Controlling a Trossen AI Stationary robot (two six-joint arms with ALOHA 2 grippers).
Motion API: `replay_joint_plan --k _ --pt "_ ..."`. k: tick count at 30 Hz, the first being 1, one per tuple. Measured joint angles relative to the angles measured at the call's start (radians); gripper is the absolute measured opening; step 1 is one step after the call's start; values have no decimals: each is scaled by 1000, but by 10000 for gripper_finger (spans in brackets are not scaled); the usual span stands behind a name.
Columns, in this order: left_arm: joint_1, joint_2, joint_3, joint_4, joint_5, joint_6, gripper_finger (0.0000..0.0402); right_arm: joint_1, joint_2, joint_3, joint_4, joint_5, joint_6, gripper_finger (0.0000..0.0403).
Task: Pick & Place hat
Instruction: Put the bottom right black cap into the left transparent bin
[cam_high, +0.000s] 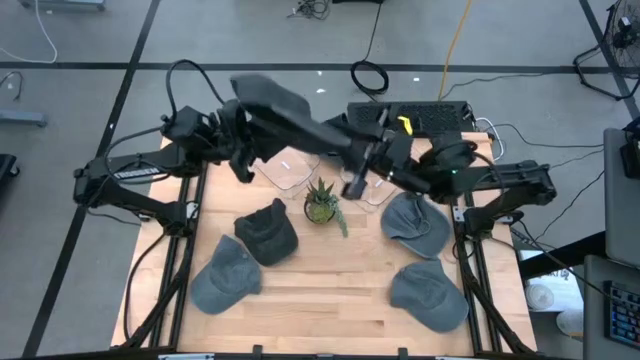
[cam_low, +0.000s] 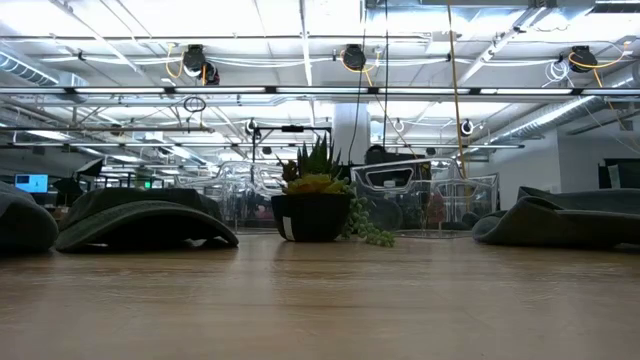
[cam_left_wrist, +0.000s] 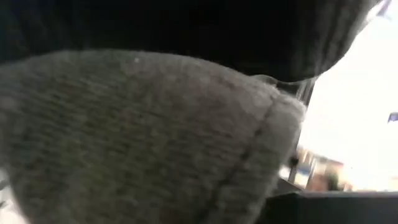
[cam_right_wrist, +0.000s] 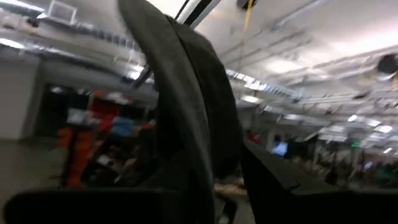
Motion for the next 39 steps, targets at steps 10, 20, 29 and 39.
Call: replay_joint_plan --k 10,20,29,39 --pt "0 -84 0 -109 17 467 10 115 -121 0 -296 0 313 153" --pt "0 -125 0 -120 93 962 10 58 -170 0 -452 -1 865 197" --pt "-14 -128 0 -218 151 1189 10 -57 -148 -1 -487 -265 1228 255" --pt "-32 -126 0 -258 67 1283 9 -100 -94 -1 -487 -491 1405 303"
